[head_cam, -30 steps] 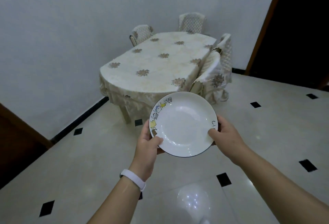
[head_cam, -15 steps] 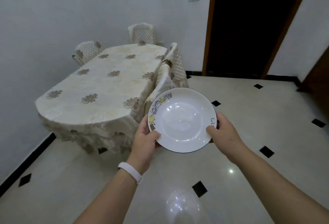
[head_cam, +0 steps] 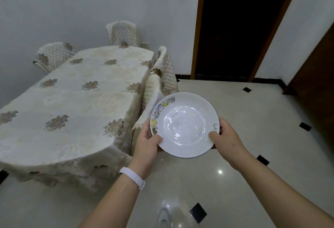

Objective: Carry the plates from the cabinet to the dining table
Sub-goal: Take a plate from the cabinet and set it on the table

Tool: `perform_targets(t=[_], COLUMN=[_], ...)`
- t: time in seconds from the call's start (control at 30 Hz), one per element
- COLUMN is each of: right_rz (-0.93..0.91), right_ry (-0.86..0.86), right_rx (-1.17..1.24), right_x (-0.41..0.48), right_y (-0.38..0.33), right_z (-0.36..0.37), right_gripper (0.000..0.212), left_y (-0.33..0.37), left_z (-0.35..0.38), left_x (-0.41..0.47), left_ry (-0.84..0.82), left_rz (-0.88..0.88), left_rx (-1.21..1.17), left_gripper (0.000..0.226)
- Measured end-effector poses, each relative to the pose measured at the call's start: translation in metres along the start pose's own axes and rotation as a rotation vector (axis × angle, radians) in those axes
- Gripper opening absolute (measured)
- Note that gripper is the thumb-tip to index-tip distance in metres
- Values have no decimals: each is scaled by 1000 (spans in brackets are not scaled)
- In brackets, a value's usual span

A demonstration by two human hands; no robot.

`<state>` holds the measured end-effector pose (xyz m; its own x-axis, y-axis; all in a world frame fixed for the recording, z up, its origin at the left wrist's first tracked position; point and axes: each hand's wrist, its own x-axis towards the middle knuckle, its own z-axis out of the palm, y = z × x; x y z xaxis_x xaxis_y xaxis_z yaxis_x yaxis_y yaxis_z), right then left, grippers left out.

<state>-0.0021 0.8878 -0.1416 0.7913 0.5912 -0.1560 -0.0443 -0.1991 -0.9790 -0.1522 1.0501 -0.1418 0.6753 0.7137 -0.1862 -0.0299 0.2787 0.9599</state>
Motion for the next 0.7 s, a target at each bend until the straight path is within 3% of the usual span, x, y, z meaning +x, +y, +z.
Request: perform_targets(t=[0.33, 0.7], right_rz=[-31, 22], right_ry=[102, 190], right_rx=[-35, -25], right_x=[141, 246], right_y=[-50, -43], right_z=[54, -3], right_gripper=[46, 42], left_y=[48, 29], left_z=[-20, 54], left_x=[170, 283], left_ry=[-107, -206], left_rz=[38, -22], left_rx=[0, 14], left_gripper=[66, 68])
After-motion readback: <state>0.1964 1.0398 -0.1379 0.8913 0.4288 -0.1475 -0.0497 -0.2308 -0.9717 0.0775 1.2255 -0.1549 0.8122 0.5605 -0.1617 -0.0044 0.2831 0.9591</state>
